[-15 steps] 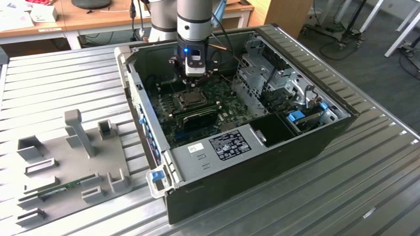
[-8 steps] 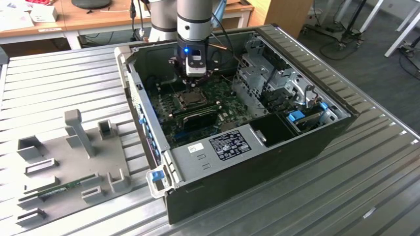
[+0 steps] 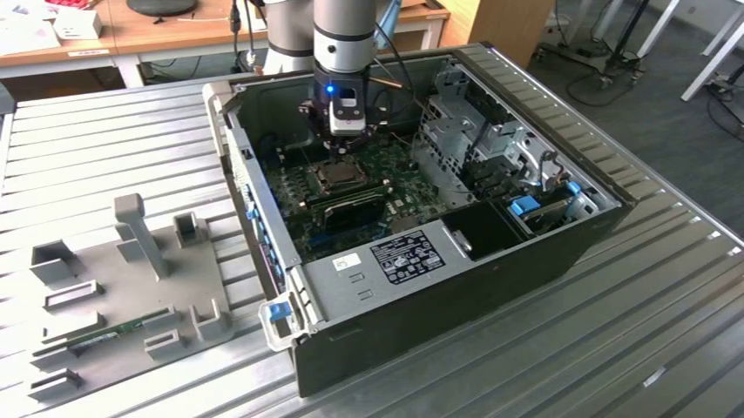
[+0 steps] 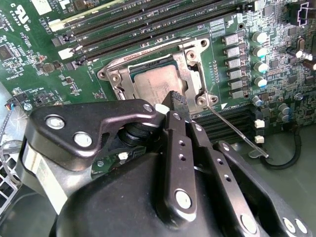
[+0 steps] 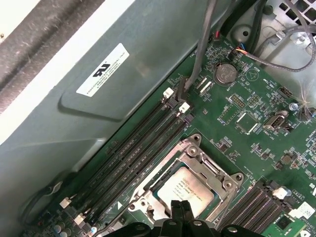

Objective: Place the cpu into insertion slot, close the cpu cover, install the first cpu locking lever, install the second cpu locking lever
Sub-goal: 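Close the cpu cover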

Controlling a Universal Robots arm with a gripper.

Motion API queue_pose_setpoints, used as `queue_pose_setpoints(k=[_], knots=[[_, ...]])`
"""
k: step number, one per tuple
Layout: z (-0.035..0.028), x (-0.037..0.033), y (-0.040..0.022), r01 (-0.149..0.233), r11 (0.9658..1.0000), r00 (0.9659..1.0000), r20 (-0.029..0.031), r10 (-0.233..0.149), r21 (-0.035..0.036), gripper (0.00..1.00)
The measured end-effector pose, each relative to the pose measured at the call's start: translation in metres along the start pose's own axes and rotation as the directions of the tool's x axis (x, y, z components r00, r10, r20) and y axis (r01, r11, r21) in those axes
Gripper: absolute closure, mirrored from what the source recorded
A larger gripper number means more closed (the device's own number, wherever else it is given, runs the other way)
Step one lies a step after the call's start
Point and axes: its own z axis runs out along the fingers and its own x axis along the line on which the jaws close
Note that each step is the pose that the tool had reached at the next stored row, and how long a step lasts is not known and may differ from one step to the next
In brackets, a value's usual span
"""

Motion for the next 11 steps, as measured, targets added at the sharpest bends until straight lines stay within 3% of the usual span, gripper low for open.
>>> queue_pose_setpoints(k=[11], knots=[[-0.0012, 0.0, 0.0, 0.003, 1.0, 1.0, -0.0001, -0.003, 0.0001, 0.9]])
